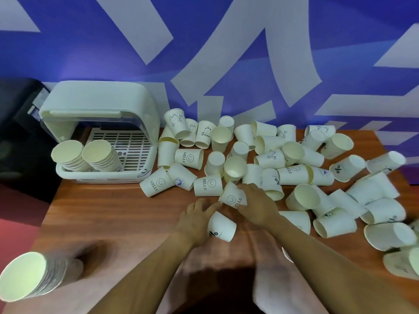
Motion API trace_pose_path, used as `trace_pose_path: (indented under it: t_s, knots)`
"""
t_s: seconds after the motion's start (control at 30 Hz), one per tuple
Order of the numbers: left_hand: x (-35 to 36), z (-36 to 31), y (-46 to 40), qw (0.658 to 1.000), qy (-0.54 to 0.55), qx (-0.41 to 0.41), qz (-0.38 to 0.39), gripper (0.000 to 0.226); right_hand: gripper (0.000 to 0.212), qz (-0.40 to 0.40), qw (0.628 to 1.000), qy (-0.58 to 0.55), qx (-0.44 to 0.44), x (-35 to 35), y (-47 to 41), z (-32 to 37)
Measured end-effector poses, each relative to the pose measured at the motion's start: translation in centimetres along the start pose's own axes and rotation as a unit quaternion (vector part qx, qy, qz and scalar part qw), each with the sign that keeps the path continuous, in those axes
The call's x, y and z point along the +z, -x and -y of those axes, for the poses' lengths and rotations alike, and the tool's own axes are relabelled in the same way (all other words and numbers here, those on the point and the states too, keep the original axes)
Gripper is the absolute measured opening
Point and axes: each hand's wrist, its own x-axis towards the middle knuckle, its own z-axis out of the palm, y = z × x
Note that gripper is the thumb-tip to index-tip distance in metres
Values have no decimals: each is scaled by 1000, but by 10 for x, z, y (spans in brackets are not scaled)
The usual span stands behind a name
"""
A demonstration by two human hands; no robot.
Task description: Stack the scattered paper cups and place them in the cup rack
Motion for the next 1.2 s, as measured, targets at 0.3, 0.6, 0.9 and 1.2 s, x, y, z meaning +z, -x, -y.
trace_pose_path:
  t_s: [0.3, 0.6, 0.9, 1.2]
  knots:
    - [16, -2, -23, 1000, -1, 2, 24, 79, 63, 36, 999, 31, -11, 5, -14, -4]
    - [22, 1, -36, 999, 22, 26, 25, 75, 76, 48, 999, -15, 3, 21, -10, -14]
    - [6, -1, -25, 998, 34, 17, 45, 78, 83, 35, 997, -67, 21, 18, 5, -21]
    - [-9, -5, -5, 995, 93, 8, 23, 79, 93, 14, 992, -122, 14, 6, 26, -22]
